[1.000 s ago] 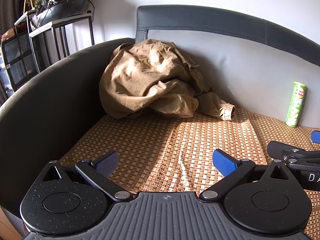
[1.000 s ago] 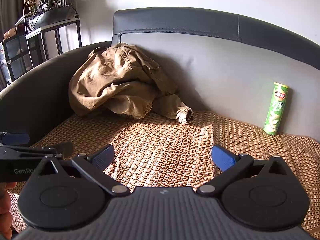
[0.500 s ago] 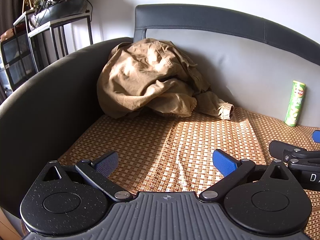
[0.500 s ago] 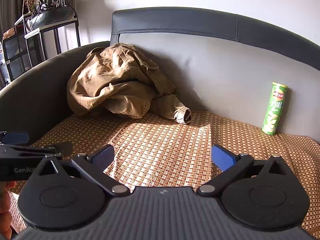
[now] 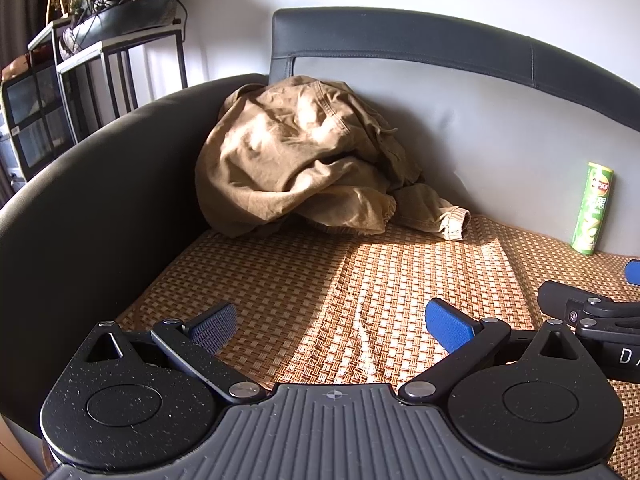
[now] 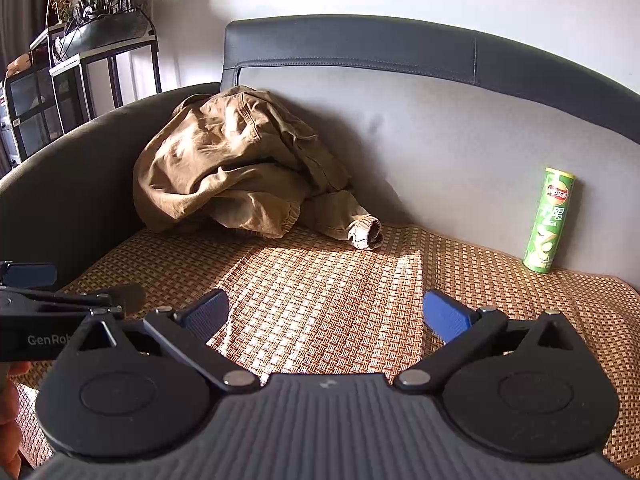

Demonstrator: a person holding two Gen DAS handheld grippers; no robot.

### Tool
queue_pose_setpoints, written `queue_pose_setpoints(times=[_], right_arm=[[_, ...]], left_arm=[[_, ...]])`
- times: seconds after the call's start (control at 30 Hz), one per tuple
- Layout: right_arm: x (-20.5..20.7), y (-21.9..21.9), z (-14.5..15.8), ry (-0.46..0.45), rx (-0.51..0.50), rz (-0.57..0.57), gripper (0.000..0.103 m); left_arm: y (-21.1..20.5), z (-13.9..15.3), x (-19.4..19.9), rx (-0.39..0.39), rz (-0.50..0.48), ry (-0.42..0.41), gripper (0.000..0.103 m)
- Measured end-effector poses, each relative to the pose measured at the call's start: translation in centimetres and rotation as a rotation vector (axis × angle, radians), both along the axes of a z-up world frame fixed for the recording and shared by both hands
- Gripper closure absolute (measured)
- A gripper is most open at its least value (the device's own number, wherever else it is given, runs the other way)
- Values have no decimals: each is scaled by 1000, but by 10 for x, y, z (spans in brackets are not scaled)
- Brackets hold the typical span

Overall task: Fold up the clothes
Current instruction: 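Move both grippers toward the crumpled tan jacket on the sofa seat, then grasp the tan jacket with the left gripper while the right gripper grasps it too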

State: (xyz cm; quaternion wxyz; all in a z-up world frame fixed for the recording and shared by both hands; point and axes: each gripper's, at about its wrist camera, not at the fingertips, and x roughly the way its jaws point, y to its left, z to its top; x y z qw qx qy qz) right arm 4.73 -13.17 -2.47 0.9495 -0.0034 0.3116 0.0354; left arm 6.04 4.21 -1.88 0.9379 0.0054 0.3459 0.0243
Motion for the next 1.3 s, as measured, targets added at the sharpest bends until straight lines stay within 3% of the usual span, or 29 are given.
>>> queue_pose_setpoints(times=[0.5, 0.9, 1.13, 1.3], right_arm=[[15, 8, -10, 18, 2, -1, 0], [59, 24, -27, 33, -18, 20, 0], [132, 30, -14, -98, 25, 81, 0], [223, 51, -30, -163, -19, 145, 2]], left_arm=[[9, -12, 18, -7, -2, 31, 0], [28, -37, 65, -11, -3, 59, 0], [62, -48, 153, -2, 41, 24, 0], [88, -72, 228, -1, 103, 10, 0]])
